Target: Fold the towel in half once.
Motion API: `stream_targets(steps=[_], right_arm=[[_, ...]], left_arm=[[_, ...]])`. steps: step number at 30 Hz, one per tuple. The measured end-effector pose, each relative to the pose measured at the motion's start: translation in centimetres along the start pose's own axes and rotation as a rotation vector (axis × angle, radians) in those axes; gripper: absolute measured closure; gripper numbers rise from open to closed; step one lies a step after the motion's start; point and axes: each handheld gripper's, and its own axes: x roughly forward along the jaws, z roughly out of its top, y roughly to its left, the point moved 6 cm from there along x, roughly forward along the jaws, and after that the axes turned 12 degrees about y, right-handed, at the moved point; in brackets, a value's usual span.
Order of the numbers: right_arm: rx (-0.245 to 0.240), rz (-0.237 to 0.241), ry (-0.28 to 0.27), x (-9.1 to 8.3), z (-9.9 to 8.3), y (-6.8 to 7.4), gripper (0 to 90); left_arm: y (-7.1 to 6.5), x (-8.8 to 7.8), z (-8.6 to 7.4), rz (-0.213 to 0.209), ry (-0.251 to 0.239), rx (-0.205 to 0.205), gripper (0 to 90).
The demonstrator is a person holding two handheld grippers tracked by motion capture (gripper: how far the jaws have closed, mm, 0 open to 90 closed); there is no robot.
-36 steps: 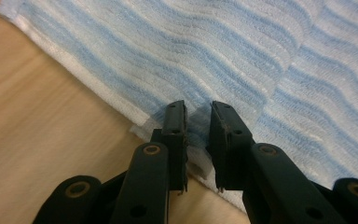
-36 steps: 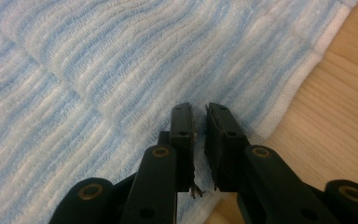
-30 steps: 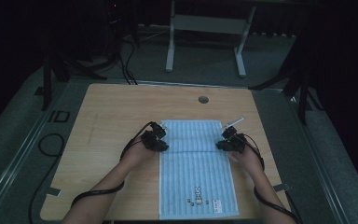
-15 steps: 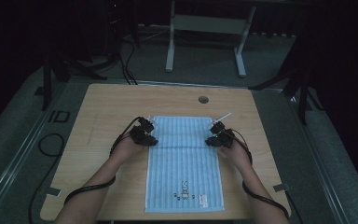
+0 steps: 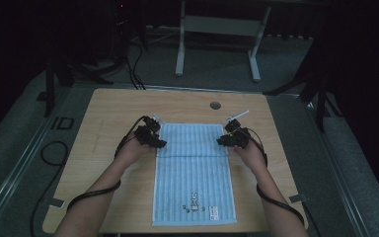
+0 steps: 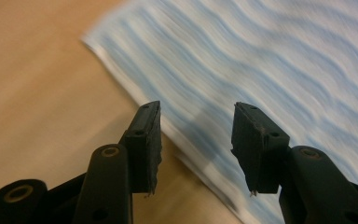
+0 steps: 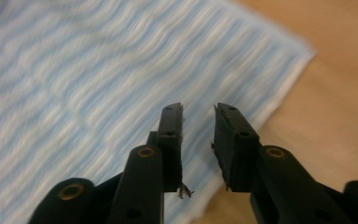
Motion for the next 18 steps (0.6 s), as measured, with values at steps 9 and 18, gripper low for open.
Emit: stream_targets(steps=[9,18], right_arm=[[0.102,-0.062,0.025,0.8,3.6,-4.5,59.4],[0.129,-0.114,0.084,2.8,5.0,-6.2,53.8]], left_arm=[[3.7,0.6,3.1,0.022,-0.024,-0.083,47.5],[5.1,3.5,3.9,0.013,0.02,-0.146,47.5]])
